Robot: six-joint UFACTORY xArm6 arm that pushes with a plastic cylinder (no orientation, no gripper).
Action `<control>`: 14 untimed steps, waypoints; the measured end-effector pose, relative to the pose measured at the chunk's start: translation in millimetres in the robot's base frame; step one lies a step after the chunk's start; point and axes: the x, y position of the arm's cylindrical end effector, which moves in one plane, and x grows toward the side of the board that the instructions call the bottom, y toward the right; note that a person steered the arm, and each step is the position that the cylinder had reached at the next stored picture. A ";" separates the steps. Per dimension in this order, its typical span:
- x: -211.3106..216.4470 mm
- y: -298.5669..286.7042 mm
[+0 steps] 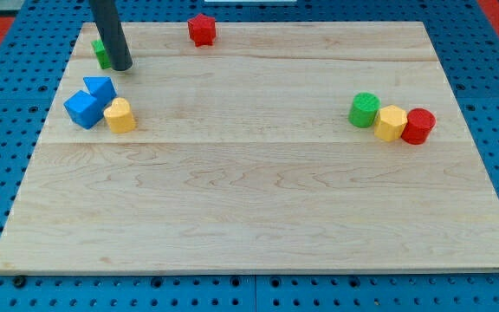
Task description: Move the green star and the red star to the top center of the board
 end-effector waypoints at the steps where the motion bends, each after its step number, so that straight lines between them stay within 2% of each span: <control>1: 0.0 23.0; 2: 23.8 11.4; 3: 26.8 -50.3; 4: -15.8 -77.0; 6: -60.9 22.8; 7: -74.1 23.5; 8: -100.2 59.8; 10: -91.2 170.2; 11: -91.1 131.5; 13: -90.3 -8.7; 14: -43.0 -10.4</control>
